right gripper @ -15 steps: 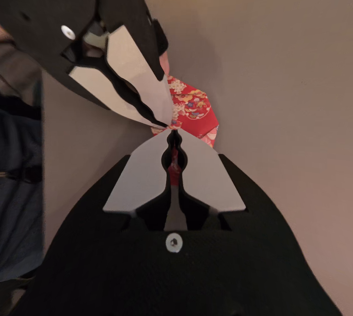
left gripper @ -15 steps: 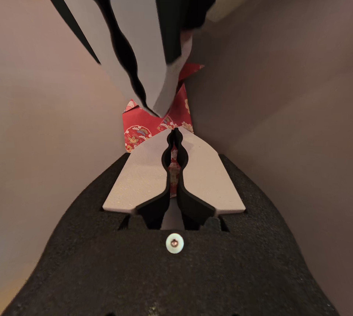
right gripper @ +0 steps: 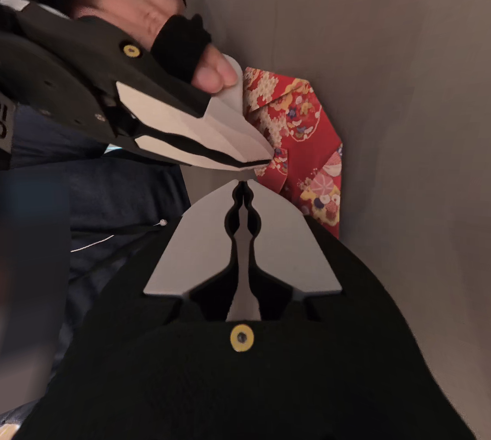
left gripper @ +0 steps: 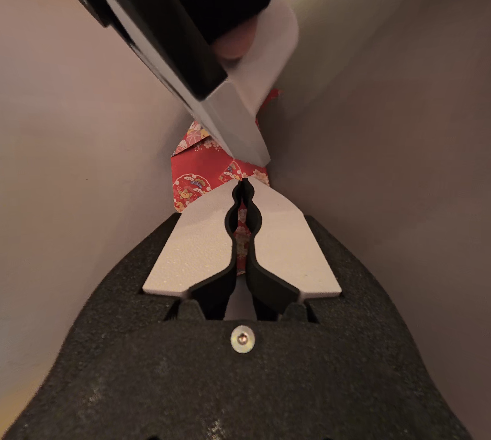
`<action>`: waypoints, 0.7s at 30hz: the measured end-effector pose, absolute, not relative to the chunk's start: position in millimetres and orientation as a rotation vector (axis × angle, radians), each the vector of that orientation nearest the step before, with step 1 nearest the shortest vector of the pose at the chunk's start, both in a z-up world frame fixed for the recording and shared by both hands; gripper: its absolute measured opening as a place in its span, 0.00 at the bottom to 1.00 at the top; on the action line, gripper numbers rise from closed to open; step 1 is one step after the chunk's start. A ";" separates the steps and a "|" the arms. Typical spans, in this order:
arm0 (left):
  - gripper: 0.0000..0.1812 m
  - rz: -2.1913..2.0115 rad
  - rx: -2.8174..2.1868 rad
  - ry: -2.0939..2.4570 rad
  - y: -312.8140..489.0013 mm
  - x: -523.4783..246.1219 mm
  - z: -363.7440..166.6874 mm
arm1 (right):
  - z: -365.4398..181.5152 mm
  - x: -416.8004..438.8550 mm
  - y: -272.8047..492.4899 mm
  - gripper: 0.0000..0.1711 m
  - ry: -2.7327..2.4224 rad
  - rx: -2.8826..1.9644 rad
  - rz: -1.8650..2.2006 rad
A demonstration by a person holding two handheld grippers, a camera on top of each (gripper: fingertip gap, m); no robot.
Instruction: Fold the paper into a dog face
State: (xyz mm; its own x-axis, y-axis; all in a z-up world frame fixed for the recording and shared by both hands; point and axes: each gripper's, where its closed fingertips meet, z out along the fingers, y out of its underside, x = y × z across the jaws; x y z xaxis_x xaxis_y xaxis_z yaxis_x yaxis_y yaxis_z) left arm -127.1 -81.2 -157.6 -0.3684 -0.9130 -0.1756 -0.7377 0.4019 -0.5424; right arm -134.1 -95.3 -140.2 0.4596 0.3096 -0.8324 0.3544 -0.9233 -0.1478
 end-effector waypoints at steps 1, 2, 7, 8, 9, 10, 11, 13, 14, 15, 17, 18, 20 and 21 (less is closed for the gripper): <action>0.00 -0.523 -1.410 2.214 -81.2 -127.1 -157.6 | -141.4 -135.2 -94.8 0.01 0.591 2.631 -1.480; 0.00 -0.522 -1.409 2.213 -81.1 -127.2 -157.7 | -143.1 -135.8 -95.0 0.01 0.585 2.619 -1.457; 0.00 -0.521 -1.407 2.210 -81.2 -127.2 -157.6 | -148.3 -139.7 -98.9 0.01 0.603 2.567 -1.357; 0.00 -0.522 -1.407 2.209 -81.2 -127.1 -157.7 | -149.4 -140.1 -99.1 0.01 0.601 2.562 -1.344; 0.00 -0.522 -1.406 2.209 -81.2 -127.1 -157.7 | -150.0 -139.8 -99.4 0.01 0.596 2.557 -1.335; 0.00 -0.523 -1.406 2.208 -81.2 -127.1 -157.7 | -150.0 -139.8 -99.4 0.01 0.591 2.553 -1.333; 0.00 -0.523 -1.407 2.207 -81.2 -127.1 -157.7 | -150.4 -139.7 -99.5 0.01 0.590 2.550 -1.331; 0.00 -0.519 -1.406 2.206 -81.2 -127.1 -157.7 | -153.1 -139.0 -100.2 0.01 0.580 2.544 -1.316; 0.00 -0.517 -1.404 2.207 -81.2 -127.2 -157.8 | -154.3 -138.9 -100.3 0.01 0.578 2.542 -1.312; 0.00 -0.517 -1.404 2.206 -81.2 -127.1 -157.8 | -154.7 -138.9 -100.3 0.01 0.573 2.539 -1.314; 0.00 -0.519 -1.405 2.205 -81.2 -127.1 -157.8 | -154.8 -138.8 -100.3 0.01 0.563 2.536 -1.314; 0.00 -0.519 -1.405 2.205 -81.2 -127.1 -157.8 | -154.8 -138.7 -100.4 0.01 0.563 2.536 -1.308; 0.00 -0.517 -1.403 2.205 -81.2 -127.2 -157.7 | -155.0 -138.4 -100.7 0.01 0.560 2.537 -1.286; 0.00 -0.515 -1.402 2.206 -81.2 -127.2 -157.8 | -155.1 -138.2 -100.9 0.01 0.559 2.536 -1.274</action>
State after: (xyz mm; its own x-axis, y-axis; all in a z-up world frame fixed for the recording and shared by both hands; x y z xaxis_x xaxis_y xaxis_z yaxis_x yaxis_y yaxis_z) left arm -127.2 -81.2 -157.8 -0.3648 -0.9118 -0.1882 -0.7340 0.4061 -0.5444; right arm -138.2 -100.9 -155.1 0.5442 0.2251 -0.8082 0.4421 -0.8957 0.0483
